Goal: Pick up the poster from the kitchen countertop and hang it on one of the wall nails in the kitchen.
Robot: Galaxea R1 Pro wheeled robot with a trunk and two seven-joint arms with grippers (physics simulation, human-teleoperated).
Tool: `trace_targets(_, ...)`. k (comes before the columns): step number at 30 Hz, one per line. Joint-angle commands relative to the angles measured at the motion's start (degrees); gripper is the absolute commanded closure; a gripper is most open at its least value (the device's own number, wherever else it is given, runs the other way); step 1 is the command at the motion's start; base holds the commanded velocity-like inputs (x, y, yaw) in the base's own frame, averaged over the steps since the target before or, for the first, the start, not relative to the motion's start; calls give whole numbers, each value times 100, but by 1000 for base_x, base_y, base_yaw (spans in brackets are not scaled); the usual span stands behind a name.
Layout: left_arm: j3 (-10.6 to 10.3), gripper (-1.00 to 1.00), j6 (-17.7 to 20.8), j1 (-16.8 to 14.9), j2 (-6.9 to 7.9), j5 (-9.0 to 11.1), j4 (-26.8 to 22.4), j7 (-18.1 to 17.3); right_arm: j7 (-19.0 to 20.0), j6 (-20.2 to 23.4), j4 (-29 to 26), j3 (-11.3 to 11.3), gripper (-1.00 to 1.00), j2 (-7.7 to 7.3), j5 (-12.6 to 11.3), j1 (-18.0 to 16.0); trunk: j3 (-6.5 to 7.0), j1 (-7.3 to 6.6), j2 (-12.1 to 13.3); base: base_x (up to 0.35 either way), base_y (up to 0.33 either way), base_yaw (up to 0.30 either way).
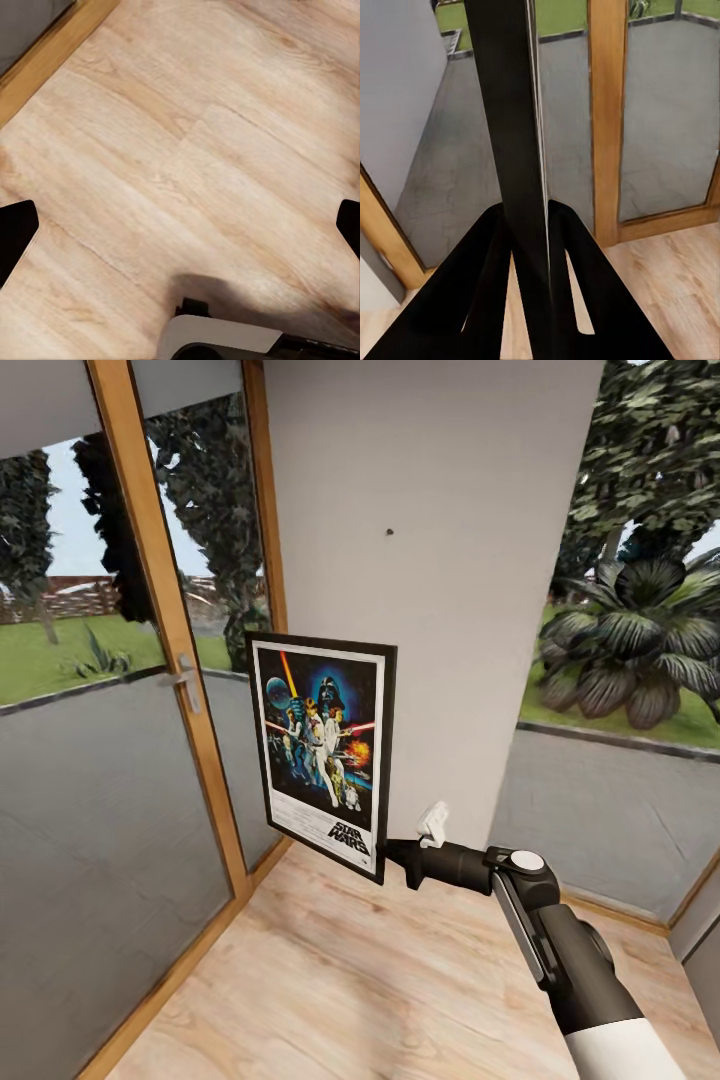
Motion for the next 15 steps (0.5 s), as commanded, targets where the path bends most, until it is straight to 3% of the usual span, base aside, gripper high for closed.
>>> trace_targets(1,3,-100,-10,-1,-1,1,-4,-3,22,52,-6,2,100,-2,-13,-6,-12,5,-12,73,294,-84)
trace_targets(15,4,-100,-10,-1,-1,1,-4,-3,15,52,-6,2,100,-2,-14,-6,-12,5,-12,15,294,-233)
